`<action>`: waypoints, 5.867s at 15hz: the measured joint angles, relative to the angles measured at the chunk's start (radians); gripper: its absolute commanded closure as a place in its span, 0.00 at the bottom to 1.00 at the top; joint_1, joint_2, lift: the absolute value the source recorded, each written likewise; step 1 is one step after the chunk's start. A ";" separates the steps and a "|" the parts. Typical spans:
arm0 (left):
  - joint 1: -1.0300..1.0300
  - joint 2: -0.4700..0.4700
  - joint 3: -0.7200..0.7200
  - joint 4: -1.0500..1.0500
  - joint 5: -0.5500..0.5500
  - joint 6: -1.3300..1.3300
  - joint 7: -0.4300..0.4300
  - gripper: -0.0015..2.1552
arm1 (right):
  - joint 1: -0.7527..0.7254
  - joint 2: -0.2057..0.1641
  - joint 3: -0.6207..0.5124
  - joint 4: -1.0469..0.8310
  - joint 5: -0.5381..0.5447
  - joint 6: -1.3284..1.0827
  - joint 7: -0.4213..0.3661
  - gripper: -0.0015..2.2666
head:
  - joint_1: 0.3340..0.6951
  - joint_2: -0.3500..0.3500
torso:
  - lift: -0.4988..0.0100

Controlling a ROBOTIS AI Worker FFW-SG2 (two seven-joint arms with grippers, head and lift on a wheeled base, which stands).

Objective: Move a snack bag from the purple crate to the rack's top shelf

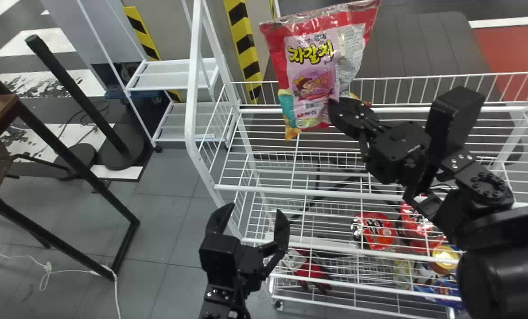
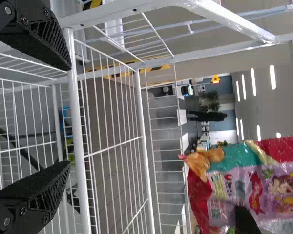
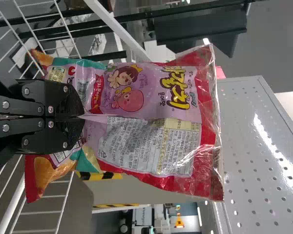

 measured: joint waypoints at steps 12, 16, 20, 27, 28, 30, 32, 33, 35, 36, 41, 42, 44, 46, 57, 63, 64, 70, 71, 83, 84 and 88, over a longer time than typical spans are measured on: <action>0.002 0.003 0.017 0.040 0.022 -0.055 0.000 0.06 | -0.207 0.000 0.105 0.483 -0.187 -0.269 -0.120 0.69 | 1.00 0.88 | 0.98; 0.003 0.005 0.017 0.055 0.022 -0.070 0.007 0.06 | -0.241 0.000 0.146 0.517 -0.187 -0.248 -0.163 0.69 | 1.00 0.90 | 0.98; 0.008 0.005 0.017 0.065 0.021 -0.090 0.010 0.06 | -0.258 0.000 0.167 0.527 -0.195 -0.218 -0.176 0.68 | 1.00 0.92 | 0.98; 0.016 0.003 0.019 0.072 0.023 -0.102 0.015 0.06 | -0.288 0.000 0.176 0.585 -0.235 -0.212 -0.186 0.63 | 1.00 0.91 | 0.98; 0.019 0.003 0.019 0.072 0.021 -0.107 0.020 0.06 | -0.293 0.000 0.176 0.602 -0.240 -0.213 -0.197 0.62 | 1.00 0.91 | 0.98; 0.027 0.005 0.021 0.073 0.019 -0.118 0.023 0.06 | -0.299 0.000 0.176 0.627 -0.246 -0.222 -0.206 0.60 | 1.00 0.90 | 0.98; 0.033 0.005 0.024 0.073 0.019 -0.126 0.023 0.06 | -0.302 0.000 0.176 0.641 -0.246 -0.229 -0.207 0.58 | 1.00 0.90 | 0.98; 0.035 0.005 0.025 0.073 0.019 -0.128 0.024 0.06 | -0.303 0.000 0.177 0.643 -0.244 -0.229 -0.206 0.58 | 1.00 0.90 | 0.98; 0.039 0.005 0.026 0.073 0.019 -0.135 0.024 0.06 | -0.308 0.000 0.179 0.651 -0.244 -0.227 -0.205 0.58 | 1.00 0.90 | 0.98; 0.041 0.005 0.026 0.073 0.019 -0.139 0.024 0.06 | -0.313 0.000 0.179 0.659 -0.249 -0.227 -0.205 0.58 | 1.00 0.90 | 0.98; 0.044 0.005 0.030 0.085 0.019 -0.166 0.032 0.06 | -0.354 0.000 0.179 0.738 -0.293 -0.260 -0.199 0.36 | 1.00 0.88 | 0.98; 0.044 0.005 0.031 0.087 0.019 -0.169 0.032 0.06 | -0.356 0.000 0.179 0.742 -0.295 -0.265 -0.199 0.34 | 1.00 0.88 | 0.98; 0.044 0.004 0.031 0.088 0.018 -0.173 0.032 0.06 | -0.356 0.000 0.179 0.744 -0.295 -0.269 -0.199 0.24 | 1.00 0.88 | 0.98; 0.045 0.004 0.031 0.088 0.017 -0.173 0.032 0.06 | -0.357 0.000 0.180 0.745 -0.292 -0.271 -0.198 0.18 | 1.00 0.88 | 0.98; 0.046 0.001 0.042 0.097 0.026 -0.173 0.030 0.06 | -0.287 0.000 0.200 0.675 -0.246 -0.347 -0.196 0.07 | 1.00 0.91 | 0.98; 0.048 -0.001 0.072 0.090 0.062 -0.187 0.018 0.06 | -0.051 0.000 0.235 0.191 -0.140 -0.138 -0.278 0.05 | 1.00 1.00 | 0.98; 0.053 -0.001 0.075 0.083 0.063 -0.195 0.018 0.06 | -0.007 -0.004 0.235 0.097 -0.134 -0.121 -0.303 0.05 | 1.00 1.00 | 0.98; 0.092 -0.001 0.068 -0.019 0.063 -0.197 0.020 0.06 | 0.331 -0.212 0.058 -0.376 -0.052 -0.007 -0.379 0.06 | 1.00 0.89 | 0.98; 0.102 0.001 0.068 -0.046 0.063 -0.191 0.019 0.06 | 0.416 -0.222 -0.005 -0.427 -0.034 -0.019 -0.366 0.06 | 1.00 0.84 | 0.98; 0.139 0.002 0.046 -0.125 0.063 -0.183 0.030 0.06 | 0.793 -0.255 -0.342 -0.236 -0.082 -0.566 -0.233 0.07 | 1.00 0.46 | 0.98; 0.139 0.001 0.047 -0.125 0.063 -0.183 0.030 0.06 | 0.797 -0.257 -0.362 -0.220 -0.097 -0.576 -0.227 0.07 | 1.00 0.41 | 0.98; 0.140 -0.004 0.034 -0.130 0.059 -0.182 0.030 0.06 | 0.808 -0.270 -0.421 -0.206 -0.147 -0.574 -0.225 0.07 | 1.00 0.30 | 0.98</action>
